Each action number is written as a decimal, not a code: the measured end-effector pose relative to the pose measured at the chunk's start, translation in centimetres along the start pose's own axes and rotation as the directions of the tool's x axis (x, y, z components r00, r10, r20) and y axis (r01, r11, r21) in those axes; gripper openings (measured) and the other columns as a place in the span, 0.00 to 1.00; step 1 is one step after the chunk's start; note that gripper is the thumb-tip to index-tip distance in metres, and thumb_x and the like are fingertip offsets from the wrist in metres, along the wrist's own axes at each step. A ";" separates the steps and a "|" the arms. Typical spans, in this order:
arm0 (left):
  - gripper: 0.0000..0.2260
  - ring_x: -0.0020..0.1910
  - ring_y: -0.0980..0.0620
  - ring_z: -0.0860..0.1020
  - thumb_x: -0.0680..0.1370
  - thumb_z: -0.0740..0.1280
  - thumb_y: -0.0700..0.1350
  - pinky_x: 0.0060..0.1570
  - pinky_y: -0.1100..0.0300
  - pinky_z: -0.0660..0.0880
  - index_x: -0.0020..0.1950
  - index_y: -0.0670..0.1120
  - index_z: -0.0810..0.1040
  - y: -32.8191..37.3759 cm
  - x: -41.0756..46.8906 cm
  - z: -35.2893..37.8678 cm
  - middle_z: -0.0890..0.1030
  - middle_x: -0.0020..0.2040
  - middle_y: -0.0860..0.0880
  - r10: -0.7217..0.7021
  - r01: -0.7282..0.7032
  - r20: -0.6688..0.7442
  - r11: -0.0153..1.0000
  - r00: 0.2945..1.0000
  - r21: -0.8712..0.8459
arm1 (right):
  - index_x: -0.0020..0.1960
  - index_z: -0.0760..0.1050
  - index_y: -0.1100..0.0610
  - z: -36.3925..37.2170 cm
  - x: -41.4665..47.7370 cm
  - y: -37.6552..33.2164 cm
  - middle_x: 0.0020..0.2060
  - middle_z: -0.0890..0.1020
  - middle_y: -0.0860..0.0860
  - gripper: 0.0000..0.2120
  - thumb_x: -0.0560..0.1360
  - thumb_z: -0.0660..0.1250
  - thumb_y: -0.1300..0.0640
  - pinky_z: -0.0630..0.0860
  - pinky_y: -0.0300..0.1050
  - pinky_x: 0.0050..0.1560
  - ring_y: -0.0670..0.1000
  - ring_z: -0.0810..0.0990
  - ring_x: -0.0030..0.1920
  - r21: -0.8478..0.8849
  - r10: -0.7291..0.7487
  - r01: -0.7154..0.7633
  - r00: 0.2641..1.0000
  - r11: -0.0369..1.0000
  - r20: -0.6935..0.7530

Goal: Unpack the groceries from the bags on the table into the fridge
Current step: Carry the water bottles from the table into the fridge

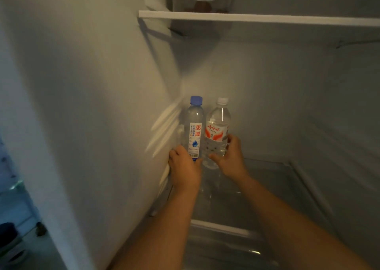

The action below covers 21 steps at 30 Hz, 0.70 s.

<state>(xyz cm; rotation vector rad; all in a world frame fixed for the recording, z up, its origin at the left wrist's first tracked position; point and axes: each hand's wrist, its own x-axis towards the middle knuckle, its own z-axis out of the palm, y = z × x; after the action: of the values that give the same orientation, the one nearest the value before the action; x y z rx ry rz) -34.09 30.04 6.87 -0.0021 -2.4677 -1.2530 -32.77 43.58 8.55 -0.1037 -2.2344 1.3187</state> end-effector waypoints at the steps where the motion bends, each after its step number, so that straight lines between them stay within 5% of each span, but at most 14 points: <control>1: 0.23 0.61 0.42 0.75 0.73 0.76 0.47 0.55 0.48 0.79 0.62 0.44 0.68 -0.1 0.3 0.2 0.74 0.62 0.42 -0.002 0.002 0.009 1.000 1.000 -0.007 | 0.64 0.63 0.50 0.1 0.5 0.3 0.63 0.72 0.52 0.36 0.65 0.81 0.60 0.79 0.50 0.61 0.49 0.78 0.60 -0.002 0.002 -0.002 1.000 1.000 0.012; 5: 0.17 0.61 0.41 0.79 0.78 0.71 0.43 0.55 0.48 0.80 0.63 0.44 0.69 -0.3 1.6 0.6 0.78 0.63 0.41 -0.036 0.038 0.035 0.998 0.999 -0.057 | 0.63 0.65 0.51 0.9 1.8 0.8 0.56 0.77 0.46 0.33 0.67 0.80 0.60 0.76 0.37 0.53 0.42 0.78 0.55 0.020 0.031 -0.033 0.997 0.999 0.065; 13: 0.15 0.61 0.39 0.79 0.79 0.69 0.42 0.56 0.45 0.80 0.64 0.40 0.72 -0.1 3.1 1.0 0.79 0.63 0.39 -0.116 0.121 0.059 0.990 0.991 -0.072 | 0.60 0.65 0.48 1.6 3.0 0.3 0.47 0.75 0.37 0.27 0.70 0.78 0.59 0.73 0.37 0.46 0.40 0.76 0.47 -0.028 0.068 -0.066 0.994 0.997 0.087; 21: 0.14 0.60 0.38 0.79 0.79 0.68 0.40 0.58 0.46 0.79 0.64 0.39 0.74 -0.1 2.3 0.3 0.80 0.61 0.39 -0.109 0.122 0.136 0.988 0.985 -0.092 | 0.76 0.60 0.55 0.3 1.1 -0.9 0.67 0.73 0.51 0.37 0.73 0.75 0.60 0.74 0.48 0.61 0.54 0.74 0.67 -0.043 0.156 -0.151 0.977 0.988 0.145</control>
<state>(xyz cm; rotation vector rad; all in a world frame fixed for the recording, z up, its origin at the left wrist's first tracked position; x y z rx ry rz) -36.34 29.86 7.41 0.0344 -2.5443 -1.4672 -33.69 43.24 9.62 -0.1998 -2.4148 1.4130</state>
